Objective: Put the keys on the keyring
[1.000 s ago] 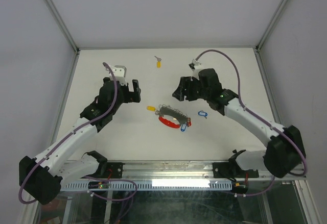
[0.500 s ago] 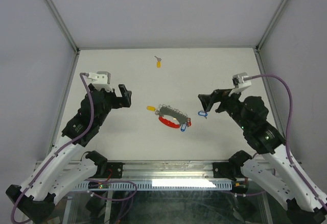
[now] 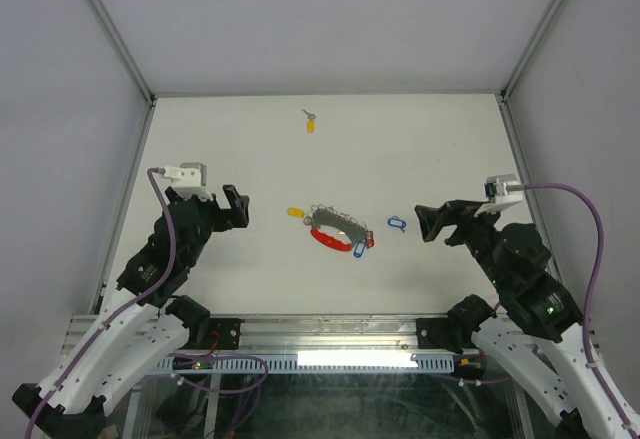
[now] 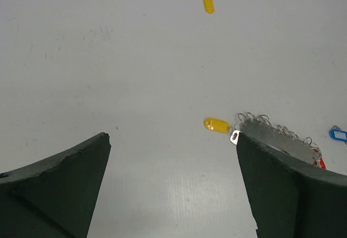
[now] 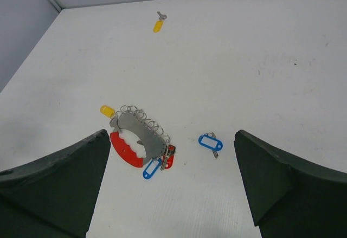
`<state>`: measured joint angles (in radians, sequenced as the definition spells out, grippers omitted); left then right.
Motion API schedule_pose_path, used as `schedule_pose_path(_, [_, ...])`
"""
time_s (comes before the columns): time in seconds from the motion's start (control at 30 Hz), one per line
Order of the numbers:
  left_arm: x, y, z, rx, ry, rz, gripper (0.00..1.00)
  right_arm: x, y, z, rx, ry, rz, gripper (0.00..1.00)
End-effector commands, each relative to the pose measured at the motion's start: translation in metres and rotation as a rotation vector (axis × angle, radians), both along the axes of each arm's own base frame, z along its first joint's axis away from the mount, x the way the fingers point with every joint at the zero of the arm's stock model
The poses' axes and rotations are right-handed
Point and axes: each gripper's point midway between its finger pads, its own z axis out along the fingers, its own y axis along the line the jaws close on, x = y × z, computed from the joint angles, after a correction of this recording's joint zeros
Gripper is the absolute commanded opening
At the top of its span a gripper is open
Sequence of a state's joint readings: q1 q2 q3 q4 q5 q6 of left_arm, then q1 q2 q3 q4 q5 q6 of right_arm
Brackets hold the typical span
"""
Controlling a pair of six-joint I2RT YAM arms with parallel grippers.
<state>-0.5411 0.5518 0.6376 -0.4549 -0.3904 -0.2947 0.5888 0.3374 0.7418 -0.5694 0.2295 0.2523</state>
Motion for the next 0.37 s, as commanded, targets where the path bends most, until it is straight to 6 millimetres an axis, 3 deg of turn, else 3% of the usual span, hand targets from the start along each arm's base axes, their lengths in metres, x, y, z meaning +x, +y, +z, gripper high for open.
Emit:
schedule_pose_path(0.0, [-0.0008, 0.0061, 0.0139, -0.035, -0.048, 0.029, 0.99, -0.0018, -0.0087, 0.0055, 0.004, -0.015, -0.036, 1.00])
schedule_pose_path(0.33, [0.0008, 0.0054, 0.0111, -0.020, -0.038, 0.027, 0.99, -0.0042, -0.0115, 0.0042, -0.002, -0.016, -0.039, 1.00])
